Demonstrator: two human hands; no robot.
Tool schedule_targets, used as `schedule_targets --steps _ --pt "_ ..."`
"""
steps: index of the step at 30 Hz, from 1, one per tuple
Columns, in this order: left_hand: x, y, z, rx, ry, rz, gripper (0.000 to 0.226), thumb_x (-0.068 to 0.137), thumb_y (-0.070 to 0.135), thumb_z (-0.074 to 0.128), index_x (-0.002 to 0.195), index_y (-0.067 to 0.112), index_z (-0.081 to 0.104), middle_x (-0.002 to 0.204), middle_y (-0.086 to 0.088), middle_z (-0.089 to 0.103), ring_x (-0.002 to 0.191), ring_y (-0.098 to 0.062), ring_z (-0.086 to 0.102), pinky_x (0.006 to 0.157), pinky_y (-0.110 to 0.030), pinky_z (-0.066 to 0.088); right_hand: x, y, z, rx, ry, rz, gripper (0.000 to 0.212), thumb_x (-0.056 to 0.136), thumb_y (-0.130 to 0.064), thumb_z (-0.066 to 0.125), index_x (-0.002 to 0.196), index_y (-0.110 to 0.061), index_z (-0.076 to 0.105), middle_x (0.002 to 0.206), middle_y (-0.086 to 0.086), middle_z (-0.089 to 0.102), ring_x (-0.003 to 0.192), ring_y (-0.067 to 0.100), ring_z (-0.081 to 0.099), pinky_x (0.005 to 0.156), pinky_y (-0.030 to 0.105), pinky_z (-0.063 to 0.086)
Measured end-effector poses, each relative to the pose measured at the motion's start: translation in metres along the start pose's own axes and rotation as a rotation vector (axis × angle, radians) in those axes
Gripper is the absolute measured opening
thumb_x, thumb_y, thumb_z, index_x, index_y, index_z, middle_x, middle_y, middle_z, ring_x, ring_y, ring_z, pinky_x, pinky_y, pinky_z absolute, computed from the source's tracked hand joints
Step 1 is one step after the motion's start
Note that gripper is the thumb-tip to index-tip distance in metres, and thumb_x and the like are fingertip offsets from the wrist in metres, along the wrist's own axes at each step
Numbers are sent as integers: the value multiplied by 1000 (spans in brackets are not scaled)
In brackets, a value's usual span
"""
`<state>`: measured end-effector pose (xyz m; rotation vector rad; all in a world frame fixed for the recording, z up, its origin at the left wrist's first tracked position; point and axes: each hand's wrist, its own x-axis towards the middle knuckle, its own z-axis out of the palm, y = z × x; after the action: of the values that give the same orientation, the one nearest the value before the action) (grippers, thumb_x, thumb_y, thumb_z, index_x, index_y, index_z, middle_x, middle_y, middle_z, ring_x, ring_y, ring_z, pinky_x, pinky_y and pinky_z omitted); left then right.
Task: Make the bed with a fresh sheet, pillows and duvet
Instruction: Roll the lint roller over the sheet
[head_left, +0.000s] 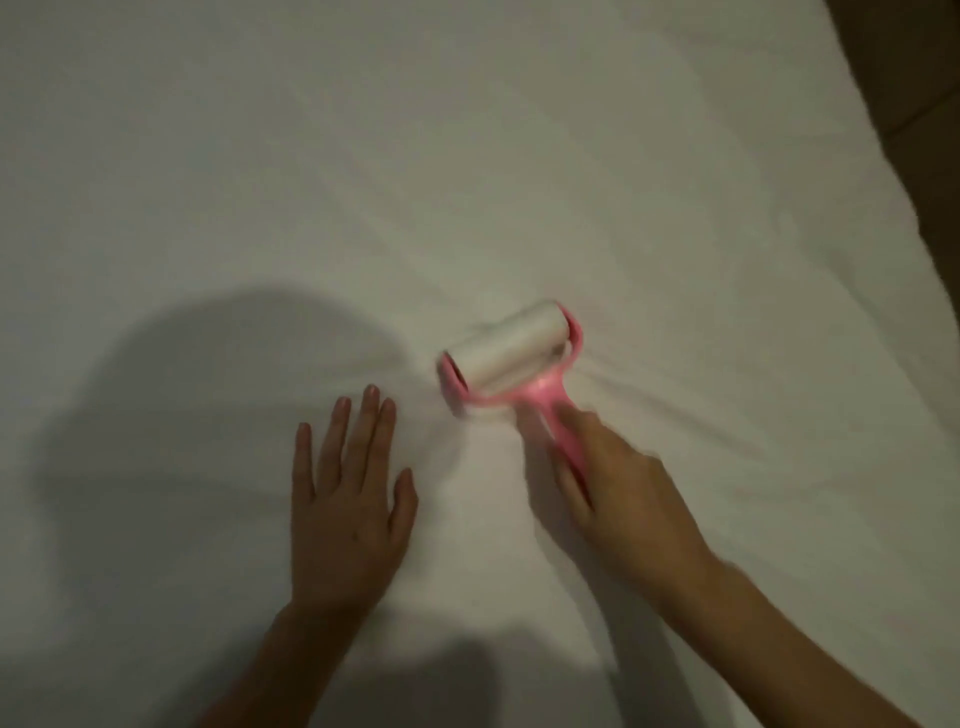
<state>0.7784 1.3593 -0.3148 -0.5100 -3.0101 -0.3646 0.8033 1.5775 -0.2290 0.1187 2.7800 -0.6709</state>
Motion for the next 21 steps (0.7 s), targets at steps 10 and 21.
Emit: schedule_targets --steps 10,21 --pt "2 -5 16 7 11 -1 60 84 24 42 142 7 42 151 -9 34 140 -26 31 112 -53 24 273 -86 -28 -109 158 -182 61 100 -26 38 153 -17 9 117 17 59 95 30 57 72 31 35" --pt "1 -7 10 -54 3 -3 56 88 24 44 141 9 44 152 -5 35 142 -25 30 114 -51 23 140 -19 -18 -91 68 -220 41 99 -26 44 137 -22 29 86 15 64 71 38 61 63 42 49"
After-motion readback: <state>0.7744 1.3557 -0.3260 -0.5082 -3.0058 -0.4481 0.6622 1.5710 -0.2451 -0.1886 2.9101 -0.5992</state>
